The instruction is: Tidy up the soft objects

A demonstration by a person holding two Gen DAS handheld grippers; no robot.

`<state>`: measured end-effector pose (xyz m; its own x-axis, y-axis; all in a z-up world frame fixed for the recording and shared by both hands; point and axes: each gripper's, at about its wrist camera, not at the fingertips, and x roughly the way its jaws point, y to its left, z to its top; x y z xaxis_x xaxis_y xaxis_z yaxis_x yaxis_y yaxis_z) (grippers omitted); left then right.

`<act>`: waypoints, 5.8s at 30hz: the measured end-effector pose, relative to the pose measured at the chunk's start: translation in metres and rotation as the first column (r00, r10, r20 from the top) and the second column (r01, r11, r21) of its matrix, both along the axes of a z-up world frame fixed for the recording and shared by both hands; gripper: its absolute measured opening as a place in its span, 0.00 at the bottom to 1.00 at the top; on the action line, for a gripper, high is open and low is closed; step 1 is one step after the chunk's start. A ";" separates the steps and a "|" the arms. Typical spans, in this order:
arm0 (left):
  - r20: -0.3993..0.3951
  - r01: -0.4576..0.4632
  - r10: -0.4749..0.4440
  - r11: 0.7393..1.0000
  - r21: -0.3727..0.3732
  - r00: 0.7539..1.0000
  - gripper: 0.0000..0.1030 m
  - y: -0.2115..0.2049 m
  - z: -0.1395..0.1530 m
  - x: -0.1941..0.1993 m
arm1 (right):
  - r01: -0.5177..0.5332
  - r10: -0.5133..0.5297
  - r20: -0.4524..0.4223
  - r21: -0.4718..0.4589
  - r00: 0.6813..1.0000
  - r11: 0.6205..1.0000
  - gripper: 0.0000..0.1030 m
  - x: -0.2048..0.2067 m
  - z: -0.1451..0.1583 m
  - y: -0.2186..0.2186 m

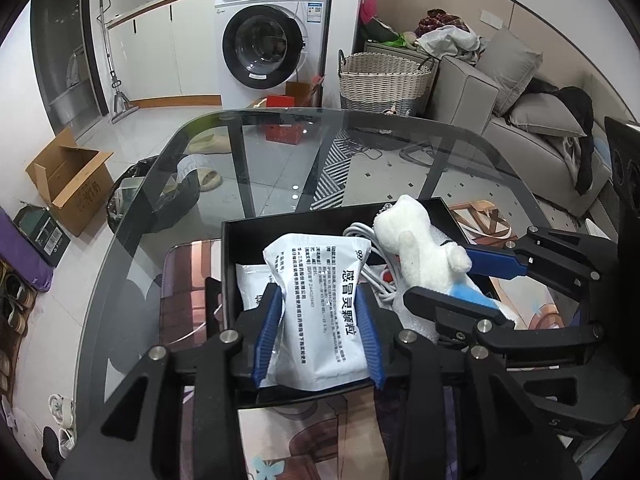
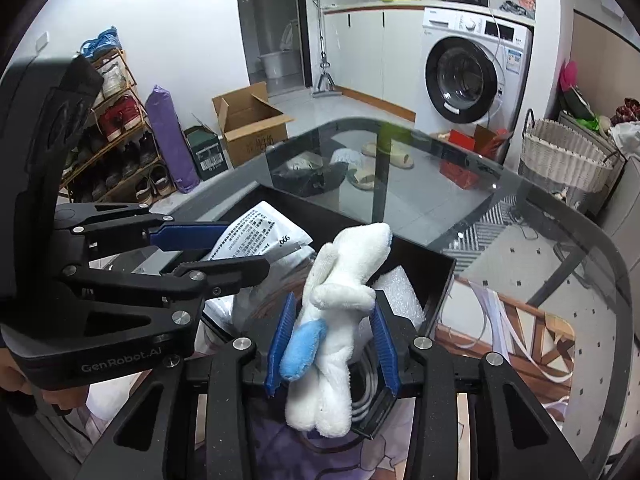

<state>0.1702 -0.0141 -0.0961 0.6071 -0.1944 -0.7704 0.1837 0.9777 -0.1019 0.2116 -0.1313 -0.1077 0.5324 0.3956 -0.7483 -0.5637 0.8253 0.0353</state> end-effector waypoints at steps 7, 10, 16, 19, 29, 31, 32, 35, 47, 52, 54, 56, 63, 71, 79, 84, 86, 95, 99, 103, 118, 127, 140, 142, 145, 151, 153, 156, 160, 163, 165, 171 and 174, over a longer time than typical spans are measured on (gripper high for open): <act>-0.007 -0.021 0.020 1.000 -0.012 1.000 0.44 0.009 0.000 0.002 | -0.018 0.019 -0.024 0.071 1.000 0.997 0.47 0.003 0.004 -0.004; 0.003 -0.026 0.026 1.000 -0.017 1.000 0.50 0.011 0.003 0.001 | -0.021 0.022 -0.006 0.111 1.000 0.994 0.47 0.001 0.014 -0.007; 0.071 -0.025 0.024 1.000 0.011 0.997 0.53 0.006 0.018 -0.009 | -0.015 0.010 0.041 0.130 0.999 0.991 0.47 -0.009 0.032 -0.009; 0.118 -0.025 0.022 0.999 0.023 0.993 0.57 0.006 0.028 -0.017 | -0.017 0.015 0.017 0.128 1.000 0.992 0.47 -0.013 0.036 -0.011; 0.145 -0.008 0.002 0.999 0.043 0.989 0.68 0.005 0.031 -0.025 | -0.034 0.027 -0.060 -0.126 0.998 0.991 0.22 -0.021 0.009 0.004; 0.137 -0.006 0.000 0.999 0.043 0.991 0.68 0.003 0.030 -0.024 | -0.006 0.003 -0.014 -0.157 1.000 0.988 0.22 -0.020 0.011 0.003; 0.134 -0.006 0.000 0.999 0.043 0.991 0.68 0.003 0.030 -0.024 | -0.002 0.003 0.005 -0.164 1.000 0.987 0.22 -0.019 0.013 0.002; 0.132 -0.011 0.006 0.999 0.041 0.991 0.69 0.003 0.030 -0.024 | -0.023 0.022 -0.011 -0.125 1.000 0.992 0.22 -0.016 0.014 0.000; 0.147 -0.065 0.061 0.998 0.019 0.987 0.72 0.016 0.034 -0.024 | -0.100 0.101 -0.045 0.035 0.994 0.994 0.29 -0.014 0.023 0.023; 0.142 -0.071 0.068 0.997 0.014 0.987 0.72 0.017 0.034 -0.027 | -0.085 0.086 -0.059 0.027 0.995 0.996 0.39 -0.019 0.022 0.018; 0.164 -0.083 0.080 0.996 0.011 0.983 0.73 0.019 0.040 -0.034 | -0.069 0.072 -0.073 0.032 0.995 0.997 0.40 -0.022 0.023 0.013; 0.202 -0.098 0.093 0.995 0.016 0.975 0.74 0.019 0.047 -0.043 | -0.029 0.032 -0.063 0.047 0.997 0.998 0.42 -0.030 0.031 0.003; 0.421 -0.176 0.161 0.984 -0.003 0.893 0.95 0.019 0.087 -0.096 | 0.075 -0.100 0.169 0.148 0.981 0.986 0.93 -0.094 0.090 -0.034; 0.552 -0.181 0.139 0.983 0.024 0.822 1.00 0.002 0.100 -0.151 | 0.108 -0.193 0.367 0.239 0.910 0.965 0.99 -0.164 0.116 -0.072; 0.526 -0.223 0.197 0.975 -0.015 0.827 1.00 -0.003 0.084 -0.183 | 0.125 -0.209 0.382 0.233 0.900 0.964 0.99 -0.193 0.102 -0.085; 0.547 -0.257 0.207 0.966 0.016 0.811 1.00 -0.008 0.073 -0.195 | 0.136 -0.233 0.368 0.272 0.900 0.953 0.99 -0.192 0.105 -0.086; 0.577 -0.282 0.215 0.959 0.028 0.788 1.00 -0.009 0.074 -0.199 | 0.142 -0.241 0.355 0.281 0.903 0.949 0.99 -0.191 0.104 -0.085; 0.572 -0.262 0.206 0.965 0.016 0.794 1.00 -0.007 0.080 -0.199 | 0.148 -0.243 0.355 0.275 0.903 0.950 0.99 -0.188 0.098 -0.081; 0.566 -0.269 0.211 0.963 0.019 0.797 1.00 -0.008 0.078 -0.198 | 0.149 -0.242 0.358 0.268 0.902 0.952 0.99 -0.187 0.097 -0.080; 0.548 -0.251 0.214 0.968 -0.007 0.809 1.00 -0.007 0.079 -0.194 | 0.145 -0.235 0.361 0.260 0.902 0.955 0.99 -0.188 0.095 -0.078; 0.553 -0.219 0.170 0.976 0.022 0.816 1.00 -0.014 0.069 -0.184 | 0.144 -0.232 0.360 0.253 0.904 0.957 0.99 -0.185 0.094 -0.077; 0.556 -0.213 0.168 0.977 0.016 0.814 1.00 -0.014 0.069 -0.185 | 0.142 -0.229 0.358 0.252 0.905 0.957 0.99 -0.184 0.093 -0.076; 0.552 -0.208 0.165 0.978 0.015 0.817 1.00 -0.015 0.069 -0.184 | 0.143 -0.226 0.355 0.245 0.907 0.959 0.99 -0.177 0.088 -0.076; 0.553 -0.210 0.167 0.978 0.015 0.816 1.00 -0.015 0.069 -0.185 | 0.142 -0.223 0.357 0.241 0.907 0.960 0.99 -0.176 0.087 -0.076; 0.553 -0.210 0.168 0.978 0.013 0.816 1.00 -0.014 0.070 -0.185 | 0.143 -0.225 0.351 0.244 0.909 0.959 0.99 -0.176 0.087 -0.076; 0.553 -0.210 0.167 0.978 0.014 0.816 1.00 -0.014 0.070 -0.185 | 0.142 -0.225 0.353 0.244 0.908 0.959 0.99 -0.176 0.086 -0.075; 0.553 -0.210 0.168 0.978 0.013 0.816 1.00 -0.014 0.070 -0.185 | 0.144 -0.226 0.351 0.245 0.909 0.959 0.99 -0.175 0.085 -0.075; 0.553 -0.209 0.168 0.978 0.012 0.816 1.00 -0.014 0.070 -0.185 | 0.142 -0.224 0.353 0.243 0.908 0.960 0.99 -0.176 0.086 -0.076; 0.550 -0.213 0.172 0.977 0.011 0.817 1.00 -0.014 0.069 -0.185 | 0.143 -0.225 0.350 0.244 0.909 0.959 0.99 -0.175 0.086 -0.075; 0.546 -0.214 0.175 0.977 0.008 0.819 1.00 -0.014 0.068 -0.186 | 0.144 -0.224 0.347 0.241 0.911 0.960 0.99 -0.176 0.084 -0.075; 0.545 -0.212 0.173 0.977 0.008 0.821 1.00 -0.015 0.068 -0.185 | 0.142 -0.222 0.346 0.241 0.912 0.960 0.99 -0.175 0.084 -0.075; 0.544 -0.212 0.175 0.977 0.005 0.821 1.00 -0.017 0.068 -0.184 | 0.143 -0.223 0.347 0.242 0.911 0.960 0.99 -0.175 0.082 -0.075; 0.543 -0.215 0.177 0.977 0.006 0.821 1.00 -0.017 0.068 -0.183 | 0.143 -0.225 0.351 0.246 0.909 0.959 0.99 -0.177 0.081 -0.075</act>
